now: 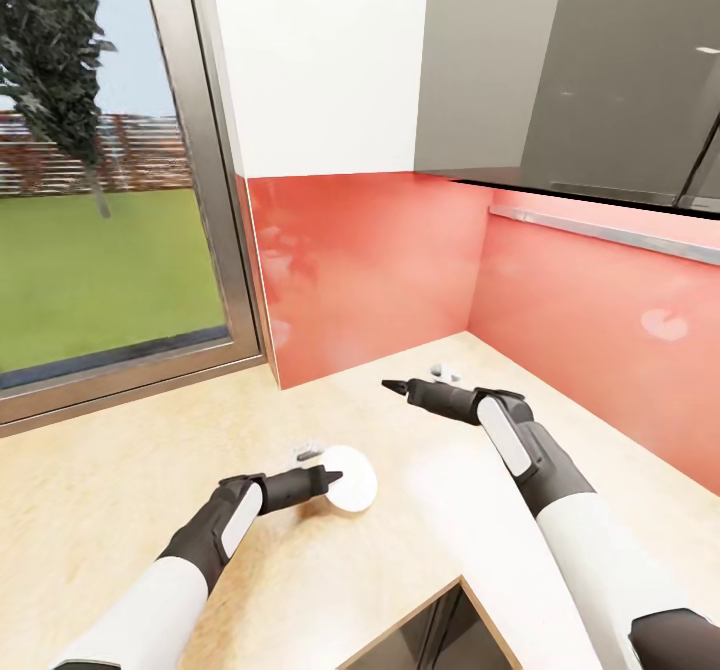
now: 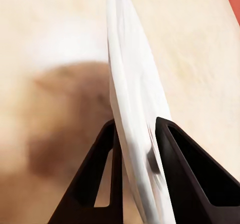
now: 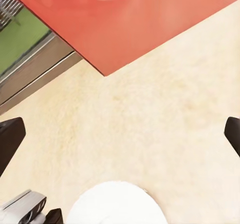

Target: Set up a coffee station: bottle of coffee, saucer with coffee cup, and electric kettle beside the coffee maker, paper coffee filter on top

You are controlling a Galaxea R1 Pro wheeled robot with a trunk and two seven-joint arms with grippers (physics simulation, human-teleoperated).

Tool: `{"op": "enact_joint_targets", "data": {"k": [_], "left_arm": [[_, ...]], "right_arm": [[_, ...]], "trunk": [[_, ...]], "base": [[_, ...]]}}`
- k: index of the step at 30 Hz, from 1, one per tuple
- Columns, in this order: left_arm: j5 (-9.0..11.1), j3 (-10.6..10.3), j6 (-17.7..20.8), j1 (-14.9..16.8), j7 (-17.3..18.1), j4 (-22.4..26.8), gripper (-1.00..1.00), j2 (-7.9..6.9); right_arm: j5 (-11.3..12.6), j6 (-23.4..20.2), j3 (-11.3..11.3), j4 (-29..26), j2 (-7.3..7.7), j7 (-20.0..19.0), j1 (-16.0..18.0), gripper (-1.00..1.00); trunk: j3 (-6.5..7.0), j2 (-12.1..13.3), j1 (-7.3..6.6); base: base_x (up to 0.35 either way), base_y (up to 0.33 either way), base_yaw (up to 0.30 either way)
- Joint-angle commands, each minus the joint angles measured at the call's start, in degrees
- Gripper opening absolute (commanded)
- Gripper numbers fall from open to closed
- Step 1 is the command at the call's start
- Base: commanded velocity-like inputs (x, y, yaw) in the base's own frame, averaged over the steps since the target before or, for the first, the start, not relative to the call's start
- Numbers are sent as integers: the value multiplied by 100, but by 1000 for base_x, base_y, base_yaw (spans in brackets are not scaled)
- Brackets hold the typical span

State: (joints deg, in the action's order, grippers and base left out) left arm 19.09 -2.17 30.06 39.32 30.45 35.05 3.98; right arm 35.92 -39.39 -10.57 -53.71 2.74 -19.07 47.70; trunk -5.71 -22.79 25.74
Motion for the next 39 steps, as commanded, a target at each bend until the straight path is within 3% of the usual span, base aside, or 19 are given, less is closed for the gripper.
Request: {"op": "enact_joint_targets", "data": {"k": [1, 4, 9, 10, 13, 15, 24, 26, 28, 33, 34, 39], "left_arm": [[-2, -4, 26, 4, -18, 32, -100, -2], [18, 2, 32, 5, 3, 322, -100, -9], [56, 21, 41, 19, 22, 385, -100, -77], [238, 23, 44, 28, 111, 388, -100, -104], [530, 24, 44, 31, 156, 393, -100, -115], [592, 24, 44, 32, 172, 395, -100, -116], [631, 24, 44, 32, 204, 398, -100, -117], [631, 24, 44, 32, 390, 398, -100, -117], [631, 30, 44, 32, 811, 396, -100, -165], [638, 39, 44, 32, 1477, 389, -100, -444], [640, 47, 40, 32, 1798, 382, -100, -512], [640, 108, 36, 32, 1887, 380, -100, -521]], "right_arm": [[5, -26, -8, -8, 6, -8, 5, 100], [11, -55, 7, -42, 7, -9, 8, 100], [11, -55, -3, -118, 7, -9, 7, 100], [11, -52, -5, -129, 7, -9, 7, 100], [11, -51, -7, -131, 7, -9, 6, 100], [11, -51, -3, -131, 7, -9, 7, 100], [2, 10, -7, -91, 7, 0, 6, 100], [2, 11, -7, -83, 7, 0, 6, 100], [4, 11, -7, -80, 7, 0, 6, 100], [5, 11, -7, -63, 7, -5, 4, 100], [3, 10, -7, -61, 7, -1, 5, 100], [5, 6, -7, -66, 7, -5, 4, 100]], "trunk": [[-13, -12, 4], [-13, -12, 4], [-13, -12, 4], [-13, -12, 4], [-13, -12, 4], [-13, -12, 4], [-13, -12, 4], [-13, -12, 4], [-13, -12, 4], [-13, -12, 4], [-13, -12, 4], [-13, -12, 4]], "base": [[0, 0, 0], [0, 0, 0], [0, 0, 0], [0, 0, 0], [0, 0, 0], [0, 0, 0], [0, 0, 0], [0, 0, 0], [0, 0, 0], [0, 0, 0], [0, 0, 0], [0, 0, 0]]}}
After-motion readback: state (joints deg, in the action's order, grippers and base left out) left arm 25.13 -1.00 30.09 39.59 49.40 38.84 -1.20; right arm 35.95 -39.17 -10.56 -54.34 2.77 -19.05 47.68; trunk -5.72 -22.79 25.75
